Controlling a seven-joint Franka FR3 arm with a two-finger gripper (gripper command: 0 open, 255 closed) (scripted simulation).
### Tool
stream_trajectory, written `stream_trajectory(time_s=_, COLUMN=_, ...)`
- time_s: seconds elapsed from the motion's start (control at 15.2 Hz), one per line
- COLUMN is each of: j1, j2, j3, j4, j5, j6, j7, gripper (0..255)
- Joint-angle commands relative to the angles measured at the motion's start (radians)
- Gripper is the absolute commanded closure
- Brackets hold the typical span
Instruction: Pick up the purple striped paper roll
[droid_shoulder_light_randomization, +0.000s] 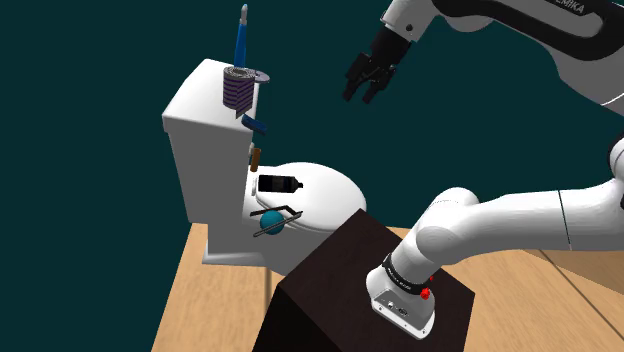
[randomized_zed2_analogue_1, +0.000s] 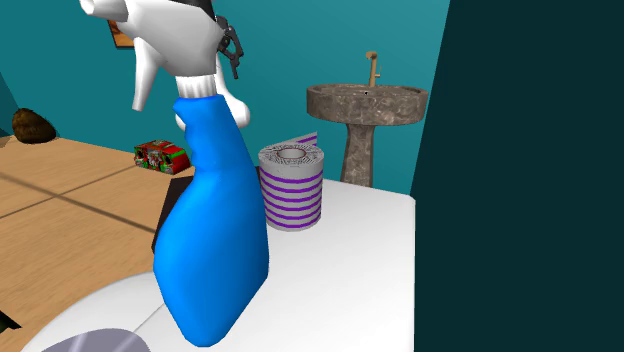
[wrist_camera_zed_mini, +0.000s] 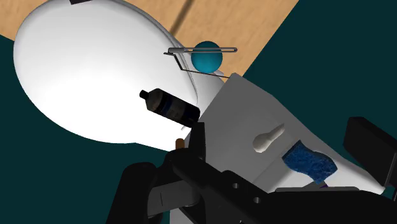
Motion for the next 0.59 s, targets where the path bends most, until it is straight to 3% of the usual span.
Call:
stream_trajectory(time_s=0.0, j1=0.0, j2=0.0, j3=0.0, j4=0.0, j5=0.0, j6=0.0, j7=0.0, gripper=0)
stream_trajectory(time_s=0.53, j1=0.0, j2=0.336, j3=0.091, j4=0.232, j5=-0.014, j6=0.062, j7=0.114, gripper=0)
